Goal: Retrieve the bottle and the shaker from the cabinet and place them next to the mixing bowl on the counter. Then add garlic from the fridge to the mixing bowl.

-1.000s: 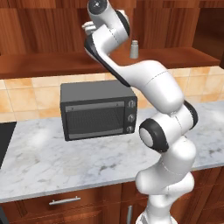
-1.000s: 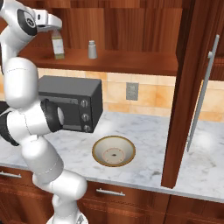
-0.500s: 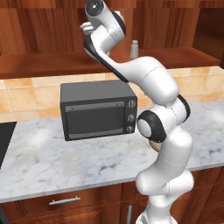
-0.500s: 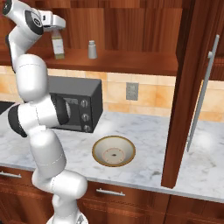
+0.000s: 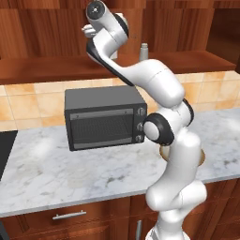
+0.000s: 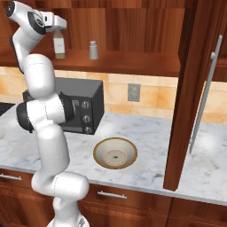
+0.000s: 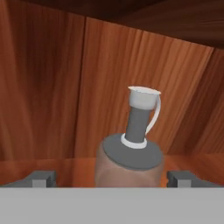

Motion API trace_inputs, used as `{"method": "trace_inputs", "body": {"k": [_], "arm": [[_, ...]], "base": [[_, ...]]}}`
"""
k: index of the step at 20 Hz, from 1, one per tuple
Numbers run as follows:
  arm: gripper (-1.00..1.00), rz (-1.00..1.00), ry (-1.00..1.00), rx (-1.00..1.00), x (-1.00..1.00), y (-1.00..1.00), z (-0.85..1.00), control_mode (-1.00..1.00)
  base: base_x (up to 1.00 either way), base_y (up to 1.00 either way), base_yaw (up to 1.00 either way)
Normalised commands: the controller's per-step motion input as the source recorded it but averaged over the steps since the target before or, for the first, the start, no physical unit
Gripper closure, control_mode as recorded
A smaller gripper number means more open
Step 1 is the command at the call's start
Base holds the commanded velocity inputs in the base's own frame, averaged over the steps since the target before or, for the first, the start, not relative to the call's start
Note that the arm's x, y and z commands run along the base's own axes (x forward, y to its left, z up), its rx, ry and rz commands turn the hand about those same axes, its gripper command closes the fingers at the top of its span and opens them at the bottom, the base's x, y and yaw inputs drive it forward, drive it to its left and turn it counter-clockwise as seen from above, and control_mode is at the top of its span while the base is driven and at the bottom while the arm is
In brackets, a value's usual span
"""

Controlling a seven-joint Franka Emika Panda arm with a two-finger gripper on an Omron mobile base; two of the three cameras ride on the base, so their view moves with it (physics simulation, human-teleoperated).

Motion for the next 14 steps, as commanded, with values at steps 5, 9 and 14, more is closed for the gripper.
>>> {"method": "trace_inputs", "body": {"k": [5,9,14], "arm": [[1.0,0.0,0.0,0.0,0.1,0.0,0.0,-1.0],[1.0,0.0,0.0,0.0,0.11,-0.03,-0.05,-1.0],[1.0,0.0,0.0,0.0,0.22,-0.25,-0.56,-1.0]], "base": [[0.0,0.0,0.0],[0.0,0.0,0.0],[0.0,0.0,0.0]]}}
